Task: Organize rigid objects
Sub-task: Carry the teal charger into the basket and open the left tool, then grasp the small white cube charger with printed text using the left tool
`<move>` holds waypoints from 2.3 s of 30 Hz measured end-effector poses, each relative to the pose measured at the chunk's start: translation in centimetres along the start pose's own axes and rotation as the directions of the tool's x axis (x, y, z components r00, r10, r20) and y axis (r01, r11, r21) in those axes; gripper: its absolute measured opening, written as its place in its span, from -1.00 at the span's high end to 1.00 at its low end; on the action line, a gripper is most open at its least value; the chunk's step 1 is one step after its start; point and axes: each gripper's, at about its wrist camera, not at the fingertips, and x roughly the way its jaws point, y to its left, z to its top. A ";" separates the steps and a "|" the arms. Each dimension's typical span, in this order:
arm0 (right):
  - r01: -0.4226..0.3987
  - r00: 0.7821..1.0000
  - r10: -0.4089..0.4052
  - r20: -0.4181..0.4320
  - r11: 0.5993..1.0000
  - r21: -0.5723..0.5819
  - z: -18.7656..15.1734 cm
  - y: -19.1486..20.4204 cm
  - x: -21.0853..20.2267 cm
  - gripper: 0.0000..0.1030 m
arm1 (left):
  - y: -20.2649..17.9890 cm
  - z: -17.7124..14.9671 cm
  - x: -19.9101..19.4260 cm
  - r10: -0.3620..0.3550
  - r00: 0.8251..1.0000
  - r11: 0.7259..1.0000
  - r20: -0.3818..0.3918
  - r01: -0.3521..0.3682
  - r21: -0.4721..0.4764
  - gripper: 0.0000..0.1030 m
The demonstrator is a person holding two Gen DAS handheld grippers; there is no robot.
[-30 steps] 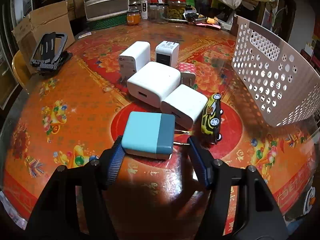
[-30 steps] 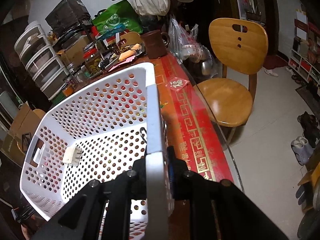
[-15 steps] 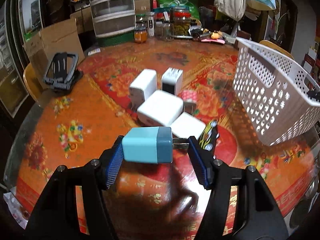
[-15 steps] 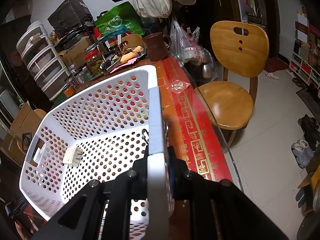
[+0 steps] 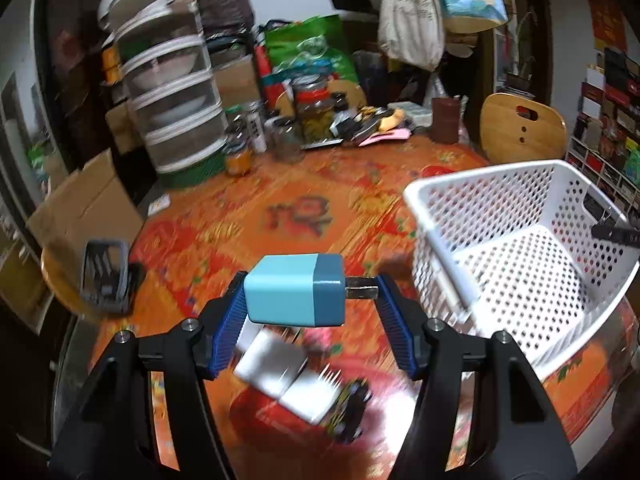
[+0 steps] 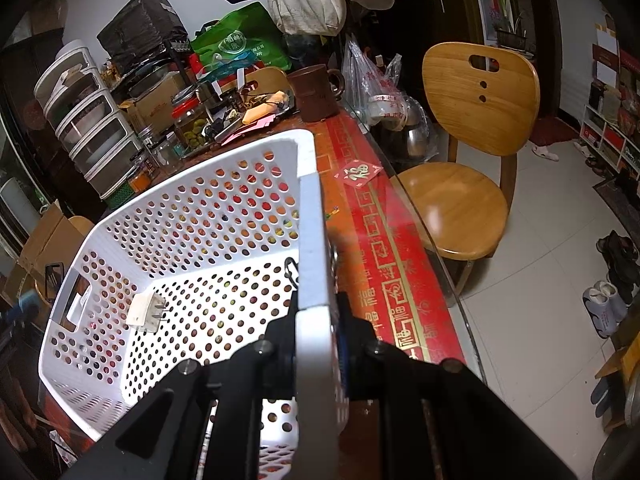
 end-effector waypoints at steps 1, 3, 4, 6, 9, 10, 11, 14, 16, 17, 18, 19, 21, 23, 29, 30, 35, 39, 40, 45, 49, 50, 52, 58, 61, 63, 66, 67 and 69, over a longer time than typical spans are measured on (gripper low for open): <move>0.000 1.000 0.000 0.000 1.000 0.002 0.0 0.0 0.0 0.73 | -0.4 0.7 0.1 -0.015 1.000 1.000 0.005 0.015 0.006 -0.17; 0.001 1.000 -0.001 -0.002 1.000 0.003 0.1 0.0 0.1 0.73 | -1.6 2.2 0.6 -0.035 0.999 0.999 0.006 0.035 0.022 -0.17; 0.001 1.000 -0.001 -0.002 1.000 0.003 0.1 0.0 0.0 0.73 | -2.3 2.9 0.8 -0.046 0.999 0.998 0.009 0.045 0.037 -0.17; 0.001 1.000 -0.001 -0.001 1.000 0.003 0.1 0.0 0.0 0.73 | -3.7 4.0 1.5 -0.057 0.998 0.997 0.010 0.056 0.061 -0.17; 0.002 1.000 -0.002 -0.002 1.000 0.004 0.0 0.0 0.0 0.73 | -5.9 5.5 2.4 -0.072 0.997 0.993 0.007 0.071 0.097 -0.17; 0.001 1.000 -0.001 -0.003 1.000 0.003 0.1 0.0 0.1 0.73 | -6.7 6.0 2.8 -0.081 0.997 0.990 0.000 0.081 0.112 -0.17; 0.001 1.000 -0.001 -0.002 1.000 0.003 0.0 0.0 0.0 0.73 | -7.4 6.4 3.3 -0.088 0.996 0.988 -0.006 0.088 0.125 -0.17; -0.001 1.000 0.001 -0.003 1.000 0.003 0.0 0.0 0.0 0.72 | -9.9 7.3 4.4 -0.091 0.995 0.980 -0.033 0.095 0.176 -0.17; -0.003 1.000 0.003 -0.005 1.000 0.005 0.0 0.0 0.1 0.71 | -11.4 7.7 5.4 -0.091 0.994 0.973 -0.065 0.102 0.205 -0.17; -0.004 1.000 0.004 -0.005 1.000 0.005 0.0 0.1 0.0 0.71 | -12.1 7.7 5.9 -0.089 0.993 0.970 -0.082 0.105 0.219 -0.17; -0.005 1.000 0.005 -0.005 1.000 0.005 0.0 0.1 0.0 0.71 | -12.7 7.7 6.4 -0.090 0.991 0.967 -0.096 0.110 0.232 -0.17; -0.005 1.000 0.005 -0.005 1.000 0.005 0.0 0.1 0.0 0.71 | -13.4 7.7 7.0 -0.085 0.990 0.962 -0.114 0.111 0.248 -0.17; -0.005 1.000 0.005 -0.006 1.000 0.006 -0.1 0.1 0.0 0.71 | -14.1 7.4 8.1 -0.081 0.987 0.957 -0.137 0.115 0.265 -0.17; -0.005 1.000 0.005 -0.006 1.000 0.007 -0.1 0.1 0.1 0.71 | -14.5 6.9 8.8 -0.084 0.984 0.951 -0.157 0.126 0.283 -0.17; -0.010 1.000 0.010 -0.006 1.000 0.008 -0.1 0.0 0.1 0.69 | -16.3 5.7 10.3 -0.063 0.977 0.927 -0.202 0.132 0.350 -0.17; -0.010 1.000 0.010 -0.006 1.000 0.010 -0.1 0.0 0.1 0.69 | -16.7 5.6 10.2 -0.058 0.980 0.922 -0.193 0.127 0.367 -0.18; -0.006 1.000 0.006 -0.008 1.000 0.008 -0.1 -0.1 0.1 0.69 | -16.9 5.1 10.2 -0.073 0.978 0.912 -0.197 0.146 0.384 -0.32; -0.006 1.000 0.006 -0.008 1.000 0.011 -0.2 -0.2 0.2 0.70 | -14.4 5.6 7.8 -0.098 0.989 0.938 -0.113 0.129 0.321 -0.62; -0.006 1.000 0.006 -0.009 1.000 0.012 -0.2 -0.2 0.2 0.70 | -13.2 5.7 6.8 -0.108 0.990 0.949 -0.088 0.129 0.287 -0.62; -0.003 1.000 0.003 -0.011 1.000 0.005 -0.3 0.0 0.1 0.70 | -4.5 4.7 3.8 -0.039 0.999 0.991 -0.008 0.040 0.127 -0.99; -0.004 1.000 0.004 -0.014 1.000 0.004 -0.3 0.1 0.2 0.69 | 4.5 1.8 6.4 0.036 0.993 0.999 -0.110 -0.040 -0.036 -0.99; -0.004 1.000 0.004 -0.014 1.000 0.004 -0.3 0.1 0.2 0.69 | 6.3 1.0 7.5 0.045 0.988 0.996 -0.148 -0.056 -0.067 -0.99; -0.005 1.000 0.005 -0.014 1.000 0.002 -0.3 0.1 0.1 0.69 | 9.4 -1.0 10.0 0.052 0.974 0.989 -0.221 -0.080 -0.121 -0.99; -0.007 1.000 0.007 -0.015 1.000 0.006 -0.2 0.0 0.1 0.68 | 11.2 -4.2 14.7 0.010 0.953 0.989 -0.303 -0.055 -0.140 -0.96; -0.005 1.000 0.006 -0.020 1.000 0.009 -0.3 0.0 0.1 0.68 | 10.1 -4.8 15.6 0.009 0.948 0.992 -0.318 -0.049 -0.118 -0.79; -0.005 1.000 0.005 -0.019 1.000 0.011 -0.3 -0.1 0.1 0.68 | 9.8 -5.2 16.5 0.018 0.940 0.993 -0.340 -0.057 -0.103 -0.49; 0.000 1.000 0.000 -0.017 1.000 0.006 -0.4 0.0 0.0 0.68 | 9.7 -5.4 17.6 0.017 0.935 0.993 -0.354 -0.058 -0.105 -0.34; 0.001 1.000 -0.001 -0.016 1.000 0.004 -0.4 0.1 0.0 0.68 | 9.8 -5.5 18.0 0.012 0.933 0.992 -0.359 -0.056 -0.111 -0.26; 0.001 1.000 -0.001 -0.017 1.000 0.003 -0.4 0.1 0.0 0.68 | 9.8 -5.7 18.7 -0.013 0.930 0.991 -0.367 -0.037 -0.129 -0.10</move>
